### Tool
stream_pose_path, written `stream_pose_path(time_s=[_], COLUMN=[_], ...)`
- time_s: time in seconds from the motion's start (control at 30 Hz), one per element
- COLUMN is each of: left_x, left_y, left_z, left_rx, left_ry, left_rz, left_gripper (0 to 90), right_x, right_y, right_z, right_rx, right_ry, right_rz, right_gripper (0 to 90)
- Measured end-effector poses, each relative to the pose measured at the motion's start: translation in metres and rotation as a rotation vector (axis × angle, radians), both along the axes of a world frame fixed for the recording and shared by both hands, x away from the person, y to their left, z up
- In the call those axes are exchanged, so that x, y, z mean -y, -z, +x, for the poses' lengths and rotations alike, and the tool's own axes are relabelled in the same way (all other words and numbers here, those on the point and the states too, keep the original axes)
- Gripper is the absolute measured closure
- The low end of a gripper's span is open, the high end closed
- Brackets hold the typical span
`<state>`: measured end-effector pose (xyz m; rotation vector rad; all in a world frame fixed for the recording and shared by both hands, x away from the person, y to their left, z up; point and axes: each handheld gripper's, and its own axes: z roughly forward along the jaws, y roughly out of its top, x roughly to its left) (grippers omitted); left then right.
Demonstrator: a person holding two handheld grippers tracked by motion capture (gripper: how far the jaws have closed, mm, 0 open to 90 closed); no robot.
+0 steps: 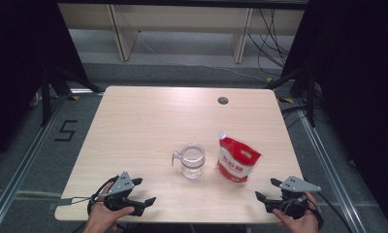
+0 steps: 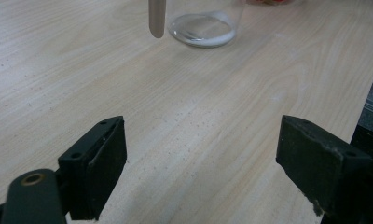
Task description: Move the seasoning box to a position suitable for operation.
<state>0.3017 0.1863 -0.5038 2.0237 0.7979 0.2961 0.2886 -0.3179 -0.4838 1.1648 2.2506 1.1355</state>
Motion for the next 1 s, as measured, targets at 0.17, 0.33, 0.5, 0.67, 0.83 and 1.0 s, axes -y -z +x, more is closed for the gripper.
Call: stream_pose_path(time_s=[0.17,0.33,0.5,0.67,0.83,1.0], left_x=[0.006,0.015,0.023,0.031,0.04,0.046], left_y=[-0.002,-0.002,-0.006,-0.008,-0.009,-0.011], left_z=[0.004,0.017,0.033,0.044,0.051,0.061], left_rx=[0.0,0.014,0.029,0.053,0.066,0.106], left_ry=[0.013,-0.005,-0.04,-0.032,-0.015,0.002], left_rz=[-0.012,-0.034,-0.05,-0.035,-0.039,0.006], left_gripper=[15.8,15.5,15.2,19.0,31.3,38.0], right_x=[0.001,0.001,0.002,0.003,0.0,-0.001], right_y=[0.0,0.0,0.0,-0.002,-0.002,-0.002], right_z=[0.001,0.001,0.002,0.0,0.0,-0.001], right_rx=[0.006,0.016,0.014,0.024,0.022,0.014], right_ry=[-0.001,0.015,0.006,0.021,0.021,0.022], right_rz=[0.005,-0.002,-0.01,0.002,-0.002,0.003], right_gripper=[23.8,23.8,24.9,26.6,26.5,26.7])
